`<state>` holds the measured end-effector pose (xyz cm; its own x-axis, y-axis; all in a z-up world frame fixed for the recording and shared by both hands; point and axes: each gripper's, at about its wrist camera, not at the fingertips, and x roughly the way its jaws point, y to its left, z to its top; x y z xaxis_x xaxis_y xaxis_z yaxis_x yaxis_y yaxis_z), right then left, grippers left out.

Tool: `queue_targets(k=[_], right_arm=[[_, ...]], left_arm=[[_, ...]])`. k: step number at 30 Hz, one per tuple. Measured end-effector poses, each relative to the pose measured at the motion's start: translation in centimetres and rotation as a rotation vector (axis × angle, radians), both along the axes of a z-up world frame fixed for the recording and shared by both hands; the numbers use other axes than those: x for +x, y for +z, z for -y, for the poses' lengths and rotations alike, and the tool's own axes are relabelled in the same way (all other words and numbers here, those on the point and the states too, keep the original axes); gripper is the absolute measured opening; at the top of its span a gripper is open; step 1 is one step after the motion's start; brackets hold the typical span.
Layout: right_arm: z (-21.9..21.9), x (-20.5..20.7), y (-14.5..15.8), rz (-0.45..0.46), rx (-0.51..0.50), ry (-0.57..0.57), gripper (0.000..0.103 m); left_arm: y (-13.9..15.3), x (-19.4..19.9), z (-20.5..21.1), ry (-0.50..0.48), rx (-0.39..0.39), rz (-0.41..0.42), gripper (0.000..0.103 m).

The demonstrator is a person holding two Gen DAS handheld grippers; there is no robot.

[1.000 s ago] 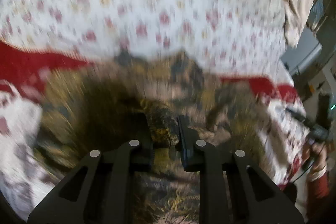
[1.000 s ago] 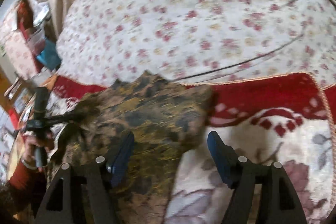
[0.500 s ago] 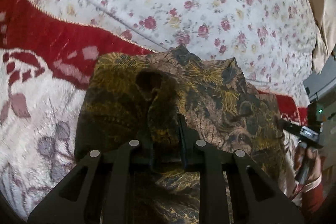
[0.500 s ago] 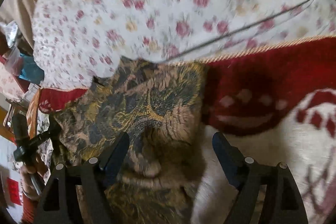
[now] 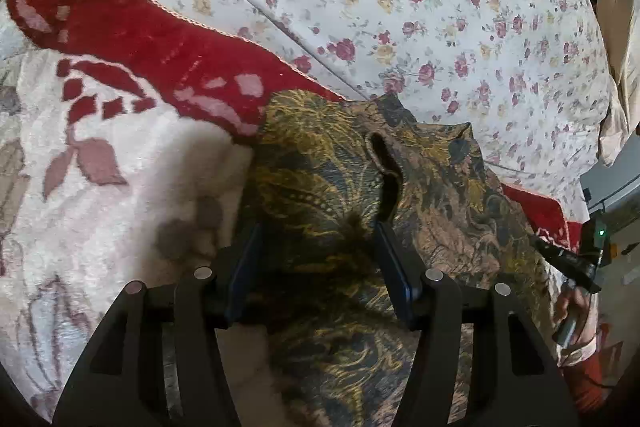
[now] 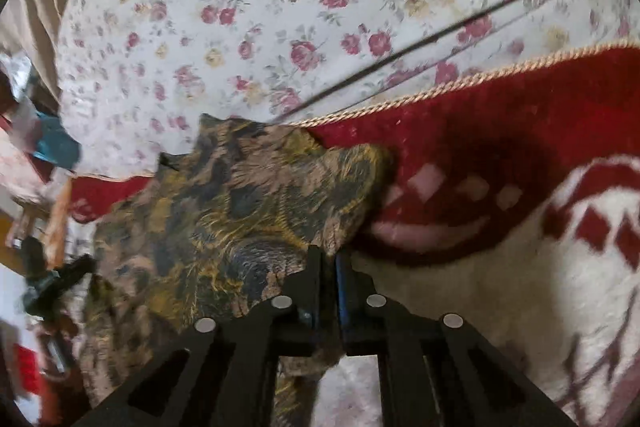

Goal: Fold small clothes

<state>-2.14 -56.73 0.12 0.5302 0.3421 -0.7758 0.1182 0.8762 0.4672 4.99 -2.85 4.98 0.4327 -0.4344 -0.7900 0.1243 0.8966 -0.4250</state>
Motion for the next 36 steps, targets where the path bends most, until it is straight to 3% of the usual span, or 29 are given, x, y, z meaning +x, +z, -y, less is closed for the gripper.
queue_targets(k=[1, 3, 6, 9, 14, 20, 23, 28, 31, 36], right_arm=[[0.1, -0.2, 0.1, -0.009, 0.004, -0.01, 0.053], [0.0, -0.7, 1.1, -0.004, -0.011, -0.024, 0.07], [-1.5, -1.7, 3.3, 0.046, -0.072, 0.026, 0.07], [-3.2, -3.0, 4.8, 0.098, -0.073, 0.097, 0.07], [-5.4, -4.7, 4.6, 0.003, -0.046, 0.173, 0.07], [-1.6, -10.8, 10.1, 0.016, -0.011, 0.12, 0.07], [0.5, -14.3, 14.1, 0.041, -0.095, 0.068, 0.07], [1.0, -18.4, 18.1, 0.05, -0.283, 0.045, 0.075], [-0.2, -19.5, 17.6, 0.042, -0.296, 0.088, 0.087], [-4.2, -18.1, 9.2, 0.0, -0.208, 0.1, 0.087]], left_arm=[[0.1, -0.1, -0.2, 0.005, 0.011, -0.001, 0.057], [0.4, -0.3, -0.6, 0.017, 0.033, 0.002, 0.057], [0.3, -0.7, -1.9, 0.047, 0.045, 0.001, 0.057], [-1.3, -1.4, -2.8, 0.046, -0.008, -0.064, 0.057], [-0.9, -4.3, -3.4, 0.043, -0.037, -0.047, 0.057], [0.3, -7.7, -4.2, 0.031, -0.112, -0.073, 0.057], [0.7, -9.2, -3.5, 0.012, -0.122, -0.079, 0.058], [1.1, -11.9, -1.3, -0.041, -0.085, -0.061, 0.058], [0.1, -12.9, 0.1, -0.054, -0.061, -0.097, 0.058], [-0.2, -14.6, 1.4, -0.038, 0.01, -0.054, 0.058]])
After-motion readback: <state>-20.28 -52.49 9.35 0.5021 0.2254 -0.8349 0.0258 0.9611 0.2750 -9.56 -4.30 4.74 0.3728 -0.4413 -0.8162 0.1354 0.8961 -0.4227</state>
